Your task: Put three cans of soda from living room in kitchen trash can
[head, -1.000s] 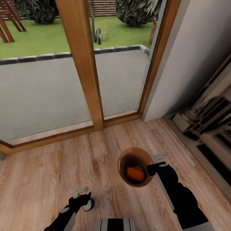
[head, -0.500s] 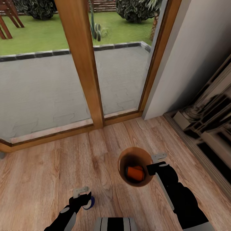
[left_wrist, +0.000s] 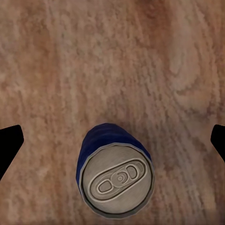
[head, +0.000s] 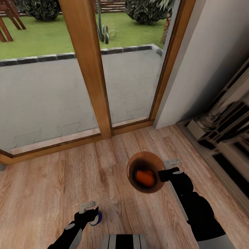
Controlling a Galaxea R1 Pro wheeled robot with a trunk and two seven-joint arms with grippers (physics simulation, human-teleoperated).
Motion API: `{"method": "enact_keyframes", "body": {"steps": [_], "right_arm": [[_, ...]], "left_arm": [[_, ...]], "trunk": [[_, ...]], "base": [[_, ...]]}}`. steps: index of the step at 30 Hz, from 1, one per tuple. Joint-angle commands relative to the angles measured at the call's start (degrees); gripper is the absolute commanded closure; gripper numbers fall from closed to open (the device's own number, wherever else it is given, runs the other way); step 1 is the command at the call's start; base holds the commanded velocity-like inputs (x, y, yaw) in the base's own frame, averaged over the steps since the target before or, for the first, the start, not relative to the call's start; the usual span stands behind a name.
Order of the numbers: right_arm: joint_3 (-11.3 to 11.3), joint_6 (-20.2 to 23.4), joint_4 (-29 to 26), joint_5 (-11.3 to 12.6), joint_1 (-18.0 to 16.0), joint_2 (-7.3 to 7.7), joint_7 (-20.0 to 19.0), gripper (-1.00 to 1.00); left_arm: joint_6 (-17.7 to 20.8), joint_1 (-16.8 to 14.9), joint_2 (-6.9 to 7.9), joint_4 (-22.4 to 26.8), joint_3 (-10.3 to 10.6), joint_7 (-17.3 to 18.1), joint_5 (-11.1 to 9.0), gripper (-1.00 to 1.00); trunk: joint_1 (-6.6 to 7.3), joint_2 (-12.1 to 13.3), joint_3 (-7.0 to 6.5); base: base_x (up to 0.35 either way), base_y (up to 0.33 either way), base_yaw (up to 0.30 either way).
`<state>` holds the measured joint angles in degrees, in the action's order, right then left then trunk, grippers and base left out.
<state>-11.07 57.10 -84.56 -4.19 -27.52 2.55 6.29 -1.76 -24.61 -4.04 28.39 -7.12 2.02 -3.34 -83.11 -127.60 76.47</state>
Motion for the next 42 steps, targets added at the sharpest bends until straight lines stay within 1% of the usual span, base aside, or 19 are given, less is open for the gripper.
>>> {"method": "enact_keyframes", "body": {"steps": [1,18,22,25,33,42], "right_arm": [[0.0,0.0,0.0,0.6,-0.1,0.00,-0.1,1.00],[-0.1,0.0,-0.1,0.6,-0.3,-0.08,-0.1,1.00],[-0.1,0.0,-0.1,0.6,-0.3,-0.09,-0.1,1.00],[-0.1,0.0,-0.1,0.6,-0.3,-0.15,-0.1,1.00],[-0.1,0.0,-0.1,0.6,-0.3,-0.16,-0.1,1.00],[-0.1,0.0,-0.1,0.6,-0.3,-0.18,-0.1,1.00]], "left_arm": [[0.0,0.0,0.00,0.0,0.0,0.0,0.0,-1.00],[0.0,0.0,-0.08,-0.1,0.0,0.0,0.0,-1.00],[0.0,0.0,-0.09,-0.1,0.3,0.0,0.0,-1.00],[0.0,0.0,-0.09,-0.1,1.1,0.0,0.0,-1.00],[0.0,0.0,-0.09,-0.1,1.5,0.0,0.0,-1.00],[0.0,0.0,-0.09,0.0,1.5,0.0,0.0,-1.00]], "trunk": [[0.00,0.0,0.03],[0.00,0.0,1.41],[0.00,0.0,1.77],[0.00,0.0,2.04],[0.00,0.0,2.77],[0.00,0.0,2.96]], "base": [[0.000,0.000,0.000],[0.000,0.000,0.000],[0.000,0.000,0.000],[0.000,0.000,0.000],[0.000,0.000,0.000],[0.051,0.000,0.000]]}}
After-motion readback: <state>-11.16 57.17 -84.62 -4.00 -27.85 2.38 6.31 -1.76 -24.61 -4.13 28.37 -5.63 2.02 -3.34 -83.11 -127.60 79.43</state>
